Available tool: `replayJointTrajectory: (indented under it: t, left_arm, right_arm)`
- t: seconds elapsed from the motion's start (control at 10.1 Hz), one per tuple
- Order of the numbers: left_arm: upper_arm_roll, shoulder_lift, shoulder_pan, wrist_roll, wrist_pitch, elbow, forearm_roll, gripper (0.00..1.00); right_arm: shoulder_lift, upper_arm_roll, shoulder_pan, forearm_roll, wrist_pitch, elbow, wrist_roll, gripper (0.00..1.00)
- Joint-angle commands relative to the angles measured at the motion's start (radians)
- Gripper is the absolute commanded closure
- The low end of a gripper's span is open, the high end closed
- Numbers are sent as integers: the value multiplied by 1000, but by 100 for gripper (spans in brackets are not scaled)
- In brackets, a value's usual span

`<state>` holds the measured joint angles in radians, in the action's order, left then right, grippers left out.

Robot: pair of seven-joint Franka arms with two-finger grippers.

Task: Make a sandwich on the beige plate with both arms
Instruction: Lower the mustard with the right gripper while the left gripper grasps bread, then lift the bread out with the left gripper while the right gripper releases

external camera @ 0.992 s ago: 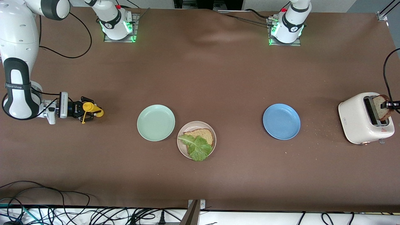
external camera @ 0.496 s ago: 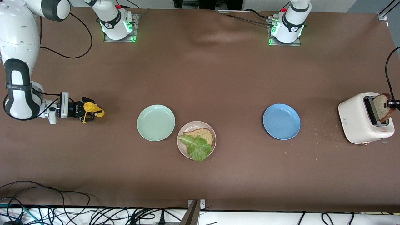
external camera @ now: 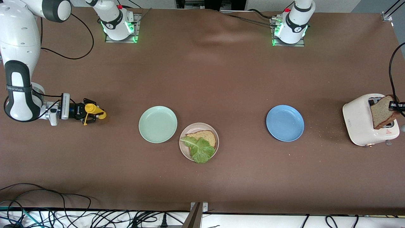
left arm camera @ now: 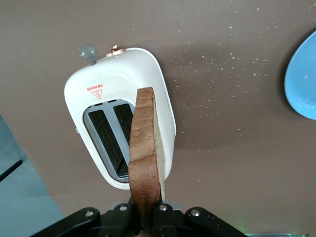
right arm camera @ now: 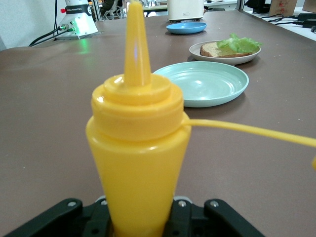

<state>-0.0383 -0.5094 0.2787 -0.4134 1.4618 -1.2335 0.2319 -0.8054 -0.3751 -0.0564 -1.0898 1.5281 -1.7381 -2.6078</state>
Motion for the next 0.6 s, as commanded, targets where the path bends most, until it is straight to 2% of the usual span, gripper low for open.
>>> replayJointTrajectory:
  t: [0.0, 0.1, 0.2, 0.3, 0.5]
  left_arm:
    - [8, -50, -7, 8, -64, 83, -233, 100]
    - [9, -58, -6, 17, -81, 78, -375, 100]
    - [3, -69, -28, 56, -84, 66, -447, 100]
    - [3, -96, -62, 101, -84, 65, -541, 100]
    - [3, -177, -105, 110, -83, 65, -838, 100]
  right_arm:
    - [-21, 13, -14, -18, -8, 18, -3, 27]
    - [-21, 13, -14, -18, -15, 28, 8, 25]
    - [-20, 13, -13, -18, -23, 35, 12, 15]
    - [-15, 13, -14, -16, -26, 43, 50, 0]
    - [-12, 1, -26, 1, -92, 101, 142, 0]
